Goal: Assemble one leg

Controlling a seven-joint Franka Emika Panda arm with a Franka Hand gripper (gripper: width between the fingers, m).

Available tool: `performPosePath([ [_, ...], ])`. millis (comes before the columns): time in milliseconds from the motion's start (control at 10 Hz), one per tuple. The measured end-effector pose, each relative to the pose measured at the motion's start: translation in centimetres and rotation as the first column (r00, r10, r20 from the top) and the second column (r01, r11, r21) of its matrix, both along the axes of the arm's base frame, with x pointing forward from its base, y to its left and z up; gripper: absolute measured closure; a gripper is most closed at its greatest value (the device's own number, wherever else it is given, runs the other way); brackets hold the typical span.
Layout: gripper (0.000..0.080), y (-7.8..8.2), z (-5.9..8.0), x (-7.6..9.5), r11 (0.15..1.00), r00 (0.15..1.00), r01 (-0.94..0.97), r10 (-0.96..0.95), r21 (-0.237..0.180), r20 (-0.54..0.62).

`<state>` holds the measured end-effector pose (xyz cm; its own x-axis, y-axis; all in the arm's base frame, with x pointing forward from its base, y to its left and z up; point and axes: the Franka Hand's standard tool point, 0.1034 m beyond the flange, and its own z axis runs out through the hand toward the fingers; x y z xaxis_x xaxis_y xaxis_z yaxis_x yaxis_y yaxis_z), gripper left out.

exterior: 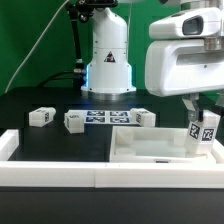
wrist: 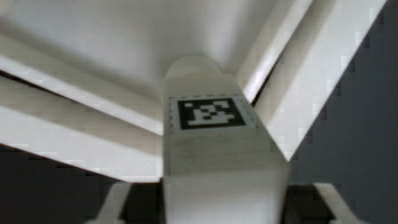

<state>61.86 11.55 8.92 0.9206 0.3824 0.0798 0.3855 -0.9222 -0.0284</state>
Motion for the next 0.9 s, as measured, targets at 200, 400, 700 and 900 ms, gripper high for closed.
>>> performPosePath([
  [200, 0.0505, 0.03, 0.00, 0.00, 1.000, 1.000, 0.017, -0.017, 0.003, -0.001],
  [400, 0.0505, 0.03, 0.00, -0.02, 1.000, 1.000, 0.027, -0.027, 0.003, -0.003],
  [700, 0.0505, 0.35, -0.01, -0.11, 0.963, 0.964, 0.266, -0.265, 0.042, -0.033],
  [900, 0.0505, 0.40, -0.02, -0.11, 0.911, 0.913, 0.408, -0.406, 0.054, -0.052],
])
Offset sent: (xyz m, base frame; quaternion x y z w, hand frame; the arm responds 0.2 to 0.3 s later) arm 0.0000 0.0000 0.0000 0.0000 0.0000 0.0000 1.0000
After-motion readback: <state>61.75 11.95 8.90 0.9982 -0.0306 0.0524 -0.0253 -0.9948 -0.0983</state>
